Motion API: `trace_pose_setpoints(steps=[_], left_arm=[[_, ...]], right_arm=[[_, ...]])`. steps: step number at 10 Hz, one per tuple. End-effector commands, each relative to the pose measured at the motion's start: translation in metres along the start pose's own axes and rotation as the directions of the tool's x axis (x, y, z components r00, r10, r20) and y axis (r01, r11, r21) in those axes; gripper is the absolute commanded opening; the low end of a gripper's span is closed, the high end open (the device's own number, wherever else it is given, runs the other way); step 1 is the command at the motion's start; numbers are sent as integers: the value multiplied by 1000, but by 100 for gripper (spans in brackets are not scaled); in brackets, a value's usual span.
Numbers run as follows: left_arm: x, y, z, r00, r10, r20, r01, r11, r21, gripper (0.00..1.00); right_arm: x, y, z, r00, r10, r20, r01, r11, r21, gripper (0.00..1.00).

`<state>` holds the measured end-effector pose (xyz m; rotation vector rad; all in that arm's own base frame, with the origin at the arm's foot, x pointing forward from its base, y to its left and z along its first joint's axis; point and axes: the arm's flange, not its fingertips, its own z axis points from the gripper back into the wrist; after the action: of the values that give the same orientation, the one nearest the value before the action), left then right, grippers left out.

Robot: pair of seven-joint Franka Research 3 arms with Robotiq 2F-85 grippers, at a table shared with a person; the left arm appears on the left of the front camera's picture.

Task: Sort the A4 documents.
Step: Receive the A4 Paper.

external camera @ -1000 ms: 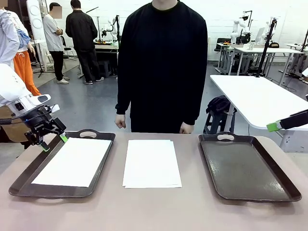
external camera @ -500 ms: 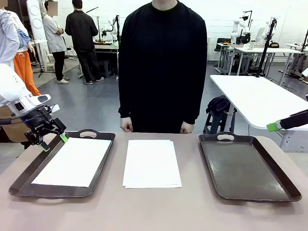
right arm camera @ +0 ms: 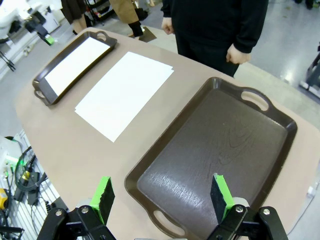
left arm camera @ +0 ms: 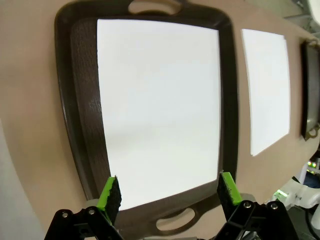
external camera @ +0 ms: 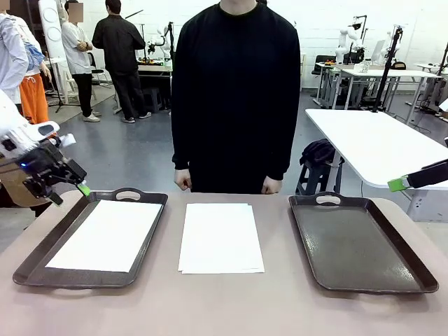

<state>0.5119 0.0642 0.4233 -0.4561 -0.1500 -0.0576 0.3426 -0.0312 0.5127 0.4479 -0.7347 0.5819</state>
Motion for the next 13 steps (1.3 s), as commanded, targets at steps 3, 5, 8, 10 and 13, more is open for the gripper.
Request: trace_pose_setpoints(steps=[3,5,8,10,13], left_arm=[[-72,-22,43,973,-159,165,173,982,-75,100],[-88,-34,58,926,-356,131,368,925,-89,100],[-108,-65,82,802,-554,225,563,826,26,100],[-112,-71,87,779,-560,282,579,815,20,100],[-109,-65,87,829,-450,331,495,867,-60,100]], right_arm=[[-1,-1,-2,1000,-3,7,3,1000,18,100],[-1,-1,-2,1000,-3,7,3,1000,18,100],[-1,-1,-2,1000,-3,7,3,1000,18,100],[-1,-1,-2,1000,-3,7,3,1000,18,100],[-1,-1,-2,1000,-3,7,3,1000,18,100]])
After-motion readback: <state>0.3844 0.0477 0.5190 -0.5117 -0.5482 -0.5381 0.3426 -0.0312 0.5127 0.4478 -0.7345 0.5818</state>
